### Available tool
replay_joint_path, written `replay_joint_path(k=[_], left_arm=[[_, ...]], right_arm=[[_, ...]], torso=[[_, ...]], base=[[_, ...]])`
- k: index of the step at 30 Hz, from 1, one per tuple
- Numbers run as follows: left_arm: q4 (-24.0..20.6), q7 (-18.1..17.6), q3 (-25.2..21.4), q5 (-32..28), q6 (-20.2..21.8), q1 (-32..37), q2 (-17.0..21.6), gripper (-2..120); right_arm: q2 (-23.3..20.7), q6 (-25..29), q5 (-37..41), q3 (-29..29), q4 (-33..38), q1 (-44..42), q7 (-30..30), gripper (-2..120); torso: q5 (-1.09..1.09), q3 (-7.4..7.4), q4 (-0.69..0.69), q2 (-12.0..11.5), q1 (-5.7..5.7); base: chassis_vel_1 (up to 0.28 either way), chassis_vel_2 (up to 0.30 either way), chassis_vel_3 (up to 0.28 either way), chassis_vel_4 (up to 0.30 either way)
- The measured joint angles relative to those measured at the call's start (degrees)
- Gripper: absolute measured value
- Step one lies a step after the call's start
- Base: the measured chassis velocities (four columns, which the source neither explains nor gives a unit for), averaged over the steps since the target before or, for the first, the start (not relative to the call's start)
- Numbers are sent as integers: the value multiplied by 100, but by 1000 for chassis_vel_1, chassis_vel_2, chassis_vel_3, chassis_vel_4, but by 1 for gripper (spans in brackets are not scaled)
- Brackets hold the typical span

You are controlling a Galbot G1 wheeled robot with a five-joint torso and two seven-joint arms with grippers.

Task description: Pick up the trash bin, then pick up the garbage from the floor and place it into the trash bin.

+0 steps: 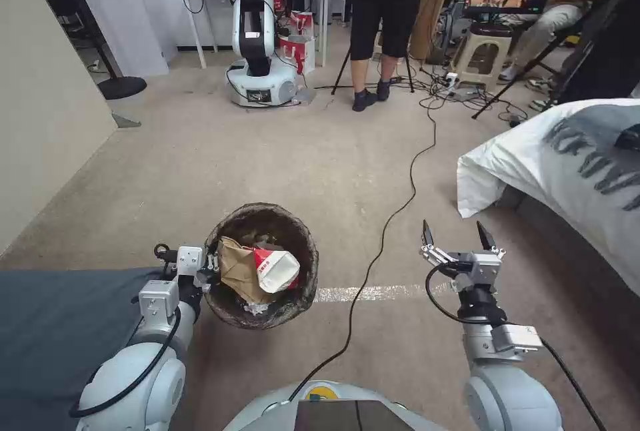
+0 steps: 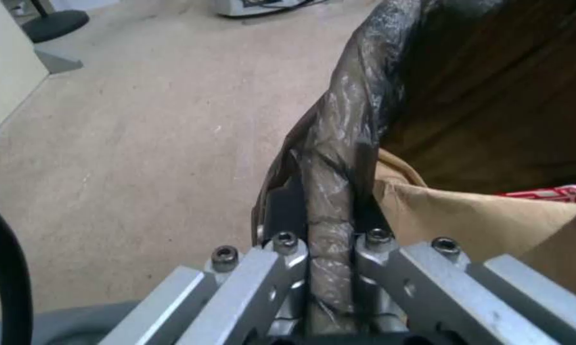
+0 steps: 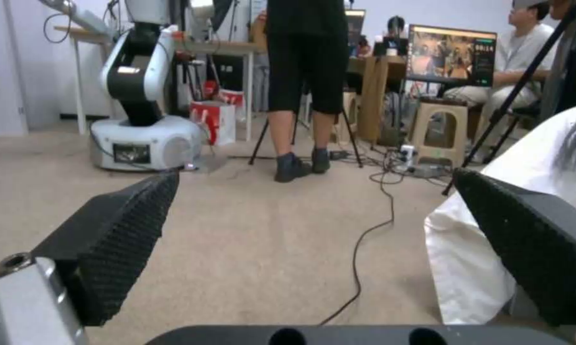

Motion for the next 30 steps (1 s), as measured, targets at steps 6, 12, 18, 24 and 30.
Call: replay_joint_path(k=[6,12,18,24,30], left_arm=[[0,-84,-2,-270,274,0,109,2],[0,-431,39,-1101,536,-46,464,2],[39,-614,75,-1322,538,-78,529,2],[215,-727,149,-1431,542,-99,525,2],[354,-823,162,-1501,543,-33,585,2]], right_arm=[[-27,-12,5,-18,5,3,36,100],[-41,-30,7,-31,16,-5,44,100],[-106,-103,16,-109,23,60,102,100],[-185,-192,57,-236,20,161,183,100],[-205,-234,94,-261,19,196,201,100]], torso=[[0,0,1,0,0],[0,0,0,0,0],[0,0,2,0,0],[-1,0,1,0,0],[0,0,1,0,0]], base=[[0,0,0,0],[0,0,0,0],[0,0,0,0],[0,0,0,0],[0,0,0,0]])
